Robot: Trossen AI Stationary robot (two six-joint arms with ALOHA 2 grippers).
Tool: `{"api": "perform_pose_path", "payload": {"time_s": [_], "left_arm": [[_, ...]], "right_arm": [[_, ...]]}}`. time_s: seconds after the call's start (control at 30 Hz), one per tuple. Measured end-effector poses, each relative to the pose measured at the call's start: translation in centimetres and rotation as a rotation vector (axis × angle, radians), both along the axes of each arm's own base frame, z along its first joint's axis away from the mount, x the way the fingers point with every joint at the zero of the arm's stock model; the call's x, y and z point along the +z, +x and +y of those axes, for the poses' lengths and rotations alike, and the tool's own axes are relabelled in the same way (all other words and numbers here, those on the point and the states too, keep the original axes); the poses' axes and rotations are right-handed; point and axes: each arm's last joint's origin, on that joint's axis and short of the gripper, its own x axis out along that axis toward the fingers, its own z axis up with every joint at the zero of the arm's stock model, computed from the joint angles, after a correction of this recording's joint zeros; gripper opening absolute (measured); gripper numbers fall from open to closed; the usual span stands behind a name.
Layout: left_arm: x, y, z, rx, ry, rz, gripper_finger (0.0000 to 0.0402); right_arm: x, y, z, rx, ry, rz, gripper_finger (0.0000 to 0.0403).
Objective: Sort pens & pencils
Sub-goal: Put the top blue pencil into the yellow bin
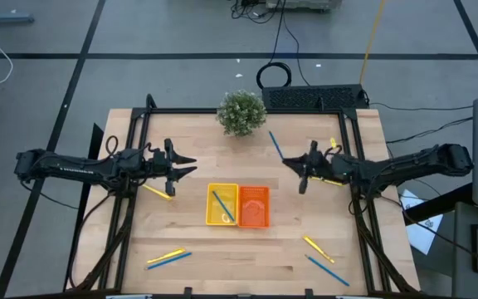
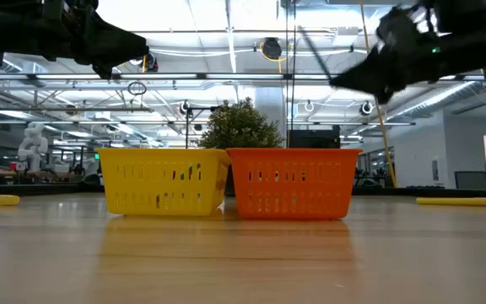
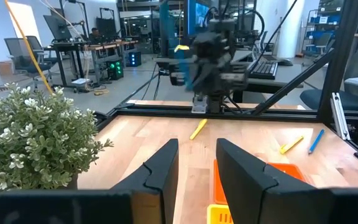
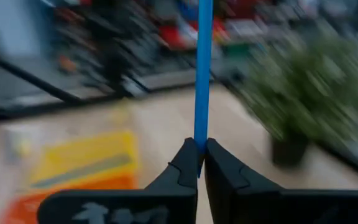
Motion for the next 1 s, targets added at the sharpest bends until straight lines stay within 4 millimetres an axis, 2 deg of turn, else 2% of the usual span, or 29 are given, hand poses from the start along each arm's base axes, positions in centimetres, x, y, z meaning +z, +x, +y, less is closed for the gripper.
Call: {"api": "perform_pose_path", "payload": {"time_s": [0.13,0.27,0.83,1.0], "left_arm": [[0.0,0.0,-0.2,-0.055,0.009,-0.002,0.0115],[0.1,0.0,-0.4,-0.118,0.042,-0.01,0.0115],[0.2,0.0,-0.3,-0.107,0.04,-0.014,0.0115],[0.2,0.0,-0.3,-0.096,0.043,-0.019,0.0115]], "right_arm": [[0.1,-0.8,0.8,0.161,-0.102,-0.186,0.0],[0.0,-1.3,1.2,0.219,-0.155,-0.259,0.0],[-0.2,-1.3,1.2,0.223,-0.128,-0.242,0.0],[-0.6,-0.5,1.1,0.174,-0.077,-0.132,0.0]]}}
